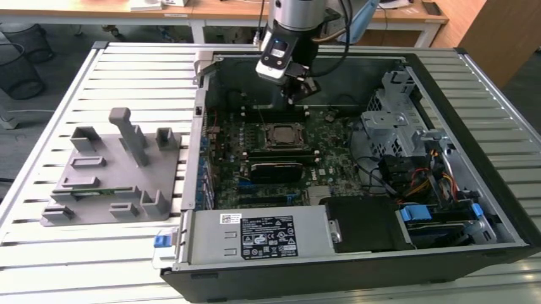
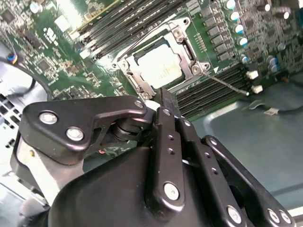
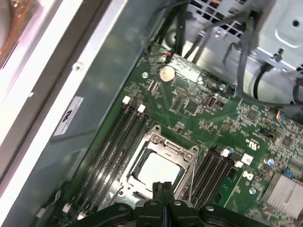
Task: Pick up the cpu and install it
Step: 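Install the first cpu locking lever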
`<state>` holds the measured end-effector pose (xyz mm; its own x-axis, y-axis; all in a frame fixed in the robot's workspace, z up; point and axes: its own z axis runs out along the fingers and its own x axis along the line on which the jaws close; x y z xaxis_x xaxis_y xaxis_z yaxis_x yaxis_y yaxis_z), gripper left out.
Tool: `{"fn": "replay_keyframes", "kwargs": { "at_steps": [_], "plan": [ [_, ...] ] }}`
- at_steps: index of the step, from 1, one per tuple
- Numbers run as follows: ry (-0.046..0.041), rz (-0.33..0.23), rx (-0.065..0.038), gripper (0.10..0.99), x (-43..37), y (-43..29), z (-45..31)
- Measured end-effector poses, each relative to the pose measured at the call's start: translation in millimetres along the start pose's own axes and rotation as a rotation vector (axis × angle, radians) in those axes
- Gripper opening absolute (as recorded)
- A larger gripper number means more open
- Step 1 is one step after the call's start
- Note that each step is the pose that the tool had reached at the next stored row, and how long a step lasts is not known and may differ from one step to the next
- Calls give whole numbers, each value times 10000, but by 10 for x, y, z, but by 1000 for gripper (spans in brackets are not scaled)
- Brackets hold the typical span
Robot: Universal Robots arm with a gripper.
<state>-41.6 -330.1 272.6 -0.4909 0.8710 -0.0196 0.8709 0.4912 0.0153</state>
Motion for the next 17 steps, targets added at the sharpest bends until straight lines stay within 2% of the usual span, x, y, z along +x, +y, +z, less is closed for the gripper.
{"fn": "replay_keyframes", "kwargs": {
  "at_steps": [8,17],
  "plan": [
    [15,-1431,-25,106,1,0,11],
    [-25,-2947,-14,106,0,0,18]
  ]
}}
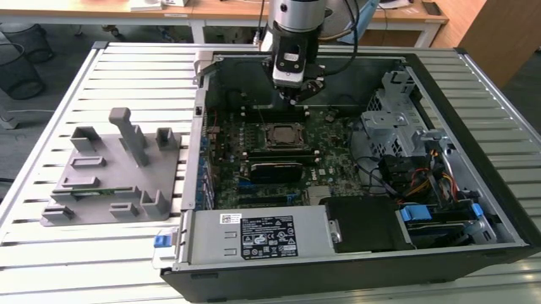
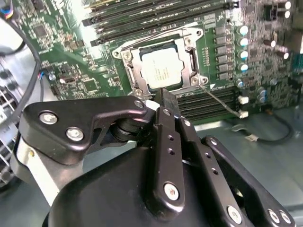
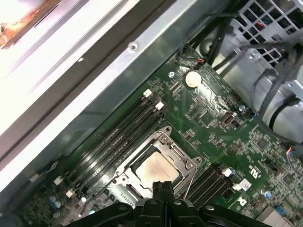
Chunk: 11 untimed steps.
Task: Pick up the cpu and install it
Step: 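Install the first cpu locking lever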
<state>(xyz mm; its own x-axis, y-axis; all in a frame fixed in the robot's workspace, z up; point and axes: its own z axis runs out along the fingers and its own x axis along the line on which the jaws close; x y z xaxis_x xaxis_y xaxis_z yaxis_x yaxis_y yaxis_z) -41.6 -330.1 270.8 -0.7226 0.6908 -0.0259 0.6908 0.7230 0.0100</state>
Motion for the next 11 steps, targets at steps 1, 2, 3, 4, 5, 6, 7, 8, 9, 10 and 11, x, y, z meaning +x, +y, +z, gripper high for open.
{"fn": "replay_keyframes", "kwargs": {
  "at_steps": [1,2,3,4,5,6,7,8,9,10,11],
  "plan": [
    [-2,-178,0,106,0,0,1],
    [-4,-354,-2,106,0,0,2],
    [-3,-517,-4,106,0,0,3],
    [-3,-691,-8,106,0,0,4],
    [-1,-871,-13,106,0,0,5],
    [-1,-1049,-17,106,0,0,7],
    [0,-1247,-20,106,0,0,8],
    [0,-1426,-23,106,0,0,9],
    [0,-1786,-29,106,1,0,12],
    [0,-2142,-34,106,1,0,14],
    [1,-2311,-37,106,1,0,15]
  ]
}}
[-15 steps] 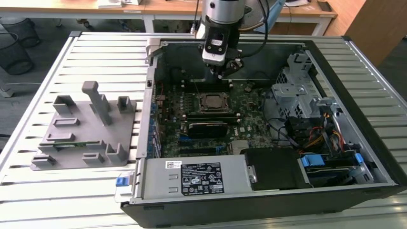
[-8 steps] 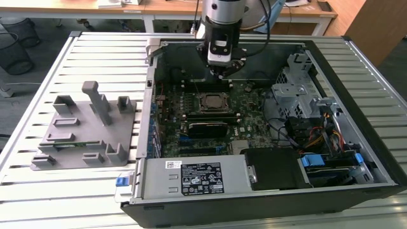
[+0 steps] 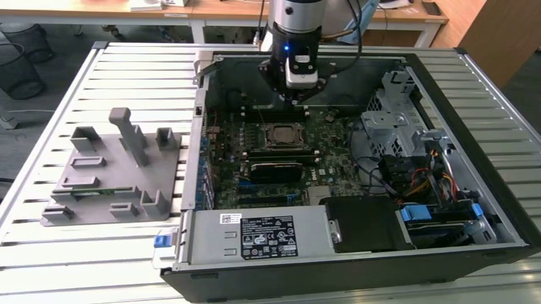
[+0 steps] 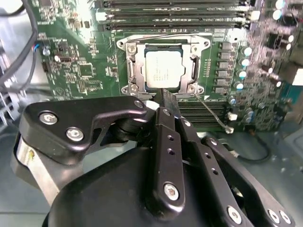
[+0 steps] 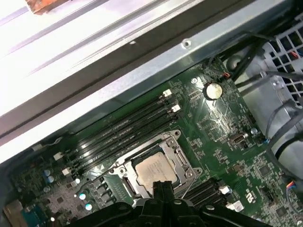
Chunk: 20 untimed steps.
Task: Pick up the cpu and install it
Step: 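Install the first cpu locking lever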
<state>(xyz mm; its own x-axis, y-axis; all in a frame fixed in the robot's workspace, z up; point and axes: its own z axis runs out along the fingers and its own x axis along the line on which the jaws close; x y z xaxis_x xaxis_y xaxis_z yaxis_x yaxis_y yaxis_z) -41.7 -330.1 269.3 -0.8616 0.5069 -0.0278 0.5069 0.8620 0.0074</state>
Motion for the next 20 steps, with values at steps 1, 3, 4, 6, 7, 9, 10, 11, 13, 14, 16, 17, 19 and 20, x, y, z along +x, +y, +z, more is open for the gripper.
{"fn": "replay_keyframes", "kwargs": {
  "at_steps": [1,3,4,6,7,9,10,11,13,14,16,17,19,20],
  "plan": [
    [0,-175,-3,106,0,0,1],
    [-1,-550,-7,106,0,0,4],
    [-2,-729,-10,106,0,0,5],
    [1,-1266,-25,106,1,0,14],
    [3,-1448,-29,106,1,0,17],
    [6,-1824,-39,106,1,-1,21],
    [7,-2004,-44,106,1,0,23],
    [8,-2182,-49,106,1,0,25],
    [10,-2542,-60,106,1,0,31],
    [11,-2724,-66,106,1,0,35],
    [14,-3082,-75,106,1,0,40],
    [15,-3279,-80,106,1,0,44],
    [18,-3639,-89,106,1,-1,48],
    [19,-3817,-94,106,1,-1,50]
  ]
}}
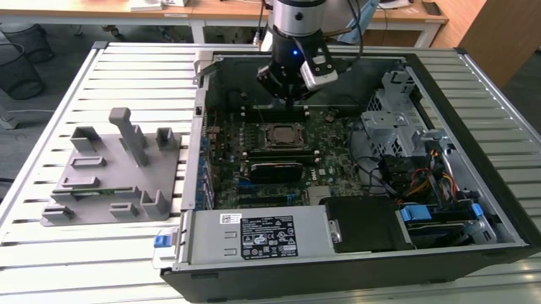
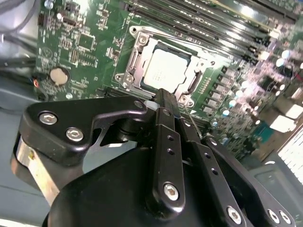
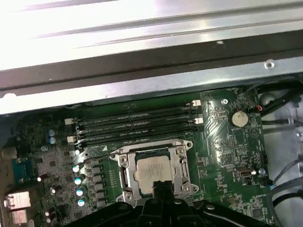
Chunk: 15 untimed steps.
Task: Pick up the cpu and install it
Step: 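Install the first cpu locking lever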
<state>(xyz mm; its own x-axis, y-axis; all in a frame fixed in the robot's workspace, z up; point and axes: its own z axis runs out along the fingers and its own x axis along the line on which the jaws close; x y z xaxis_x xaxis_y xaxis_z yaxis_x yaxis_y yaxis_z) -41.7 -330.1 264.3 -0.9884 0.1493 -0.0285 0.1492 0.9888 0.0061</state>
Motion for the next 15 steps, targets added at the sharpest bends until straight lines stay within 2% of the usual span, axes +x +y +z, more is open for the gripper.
{"fn": "replay_keyframes", "kwargs": {
  "at_steps": [5,8,15],
  "plan": [
    [5,-893,-27,106,1,0,8],
    [6,-1154,-35,106,31,-4,11],
    [7,-1200,-36,106,276,-42,7]
  ]
}}
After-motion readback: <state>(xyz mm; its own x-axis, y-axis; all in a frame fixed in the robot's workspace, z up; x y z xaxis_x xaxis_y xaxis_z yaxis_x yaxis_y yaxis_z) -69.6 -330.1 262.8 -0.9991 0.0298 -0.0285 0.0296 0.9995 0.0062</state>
